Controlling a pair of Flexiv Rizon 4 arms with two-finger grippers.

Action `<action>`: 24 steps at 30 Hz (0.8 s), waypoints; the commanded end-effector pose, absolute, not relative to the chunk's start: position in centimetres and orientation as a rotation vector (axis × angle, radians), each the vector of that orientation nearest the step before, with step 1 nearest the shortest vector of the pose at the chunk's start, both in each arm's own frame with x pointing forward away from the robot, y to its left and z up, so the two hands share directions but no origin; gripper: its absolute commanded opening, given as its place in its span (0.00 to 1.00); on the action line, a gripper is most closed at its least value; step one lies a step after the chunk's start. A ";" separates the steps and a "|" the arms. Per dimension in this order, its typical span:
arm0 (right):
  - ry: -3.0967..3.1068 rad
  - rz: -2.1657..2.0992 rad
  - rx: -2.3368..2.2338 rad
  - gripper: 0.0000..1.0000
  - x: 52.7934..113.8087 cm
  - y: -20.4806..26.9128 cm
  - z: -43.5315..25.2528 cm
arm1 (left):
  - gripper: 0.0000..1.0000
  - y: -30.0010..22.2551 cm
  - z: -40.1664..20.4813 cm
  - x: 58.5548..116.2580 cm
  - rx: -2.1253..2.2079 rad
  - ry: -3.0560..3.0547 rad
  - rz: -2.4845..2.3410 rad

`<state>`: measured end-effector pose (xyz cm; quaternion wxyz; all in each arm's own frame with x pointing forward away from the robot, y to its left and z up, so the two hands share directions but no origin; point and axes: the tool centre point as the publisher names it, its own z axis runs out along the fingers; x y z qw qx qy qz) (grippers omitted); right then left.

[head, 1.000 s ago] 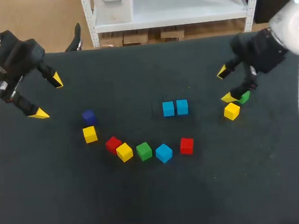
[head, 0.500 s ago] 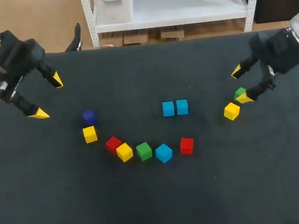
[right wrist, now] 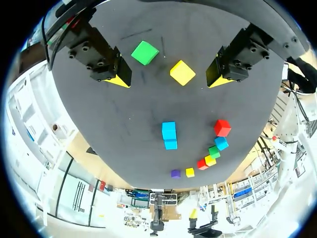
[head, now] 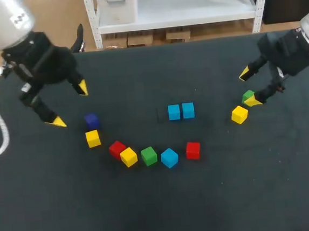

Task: Place the blue cubes, place green cubes on the blue cubes, place the yellow cubes on the green cubes, then place the red cubes on the yellow cubes, and place purple cube on the red cubes.

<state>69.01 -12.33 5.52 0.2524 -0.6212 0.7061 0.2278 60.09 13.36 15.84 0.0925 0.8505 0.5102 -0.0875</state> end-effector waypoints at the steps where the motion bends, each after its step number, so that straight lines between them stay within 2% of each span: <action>1: 1.917 0.623 -1.689 1.00 69.1 -12.4 5.5 | 1.00 10.9 15.4 59.8 2.563 1.491 -0.279; 24: 1.917 0.623 -1.689 1.00 69.1 -12.4 5.5 | 1.00 0.4 12.2 54.7 2.682 1.223 -0.481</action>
